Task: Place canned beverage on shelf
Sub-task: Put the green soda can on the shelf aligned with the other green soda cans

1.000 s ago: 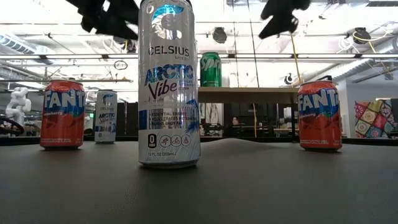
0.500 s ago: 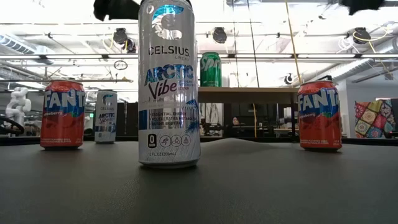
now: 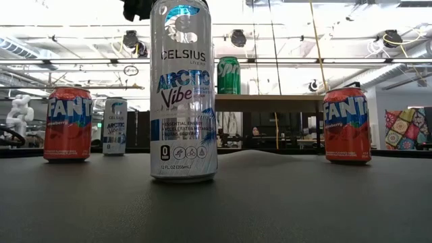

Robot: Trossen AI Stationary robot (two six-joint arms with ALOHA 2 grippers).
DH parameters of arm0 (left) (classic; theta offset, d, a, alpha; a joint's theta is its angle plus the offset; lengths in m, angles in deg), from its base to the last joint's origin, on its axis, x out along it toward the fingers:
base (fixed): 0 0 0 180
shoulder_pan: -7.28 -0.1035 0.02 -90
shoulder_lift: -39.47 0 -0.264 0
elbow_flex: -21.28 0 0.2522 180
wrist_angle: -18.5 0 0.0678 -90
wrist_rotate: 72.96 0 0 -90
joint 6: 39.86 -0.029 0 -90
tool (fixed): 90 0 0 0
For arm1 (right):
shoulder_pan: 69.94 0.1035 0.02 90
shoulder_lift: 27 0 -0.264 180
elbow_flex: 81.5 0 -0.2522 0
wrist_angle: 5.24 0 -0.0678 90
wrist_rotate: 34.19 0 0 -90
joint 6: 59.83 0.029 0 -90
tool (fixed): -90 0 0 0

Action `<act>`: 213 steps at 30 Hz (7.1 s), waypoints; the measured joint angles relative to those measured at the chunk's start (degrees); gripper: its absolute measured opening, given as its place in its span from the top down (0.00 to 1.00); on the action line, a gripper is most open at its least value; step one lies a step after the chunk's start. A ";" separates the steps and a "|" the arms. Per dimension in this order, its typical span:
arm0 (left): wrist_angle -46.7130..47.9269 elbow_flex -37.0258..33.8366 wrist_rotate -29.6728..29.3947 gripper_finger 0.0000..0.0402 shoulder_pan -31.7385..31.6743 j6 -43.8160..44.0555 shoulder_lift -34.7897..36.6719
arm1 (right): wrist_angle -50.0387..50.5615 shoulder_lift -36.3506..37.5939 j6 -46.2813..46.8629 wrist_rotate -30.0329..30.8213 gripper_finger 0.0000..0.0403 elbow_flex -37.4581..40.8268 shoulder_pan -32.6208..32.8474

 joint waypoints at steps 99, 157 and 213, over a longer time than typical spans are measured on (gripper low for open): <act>-22.33 2.52 43.27 0.01 -5.84 0.37 -16.40 | -12.07 -7.93 -66.74 19.87 0.27 -15.43 -25.61; -25.00 4.35 38.82 0.31 -9.67 -8.68 -18.08 | -117.93 17.67 -90.06 44.14 0.17 51.06 -19.50; -1.54 1.69 16.94 0.15 -11.20 -7.07 -6.83 | -104.41 19.11 -88.84 17.67 0.29 48.09 -51.94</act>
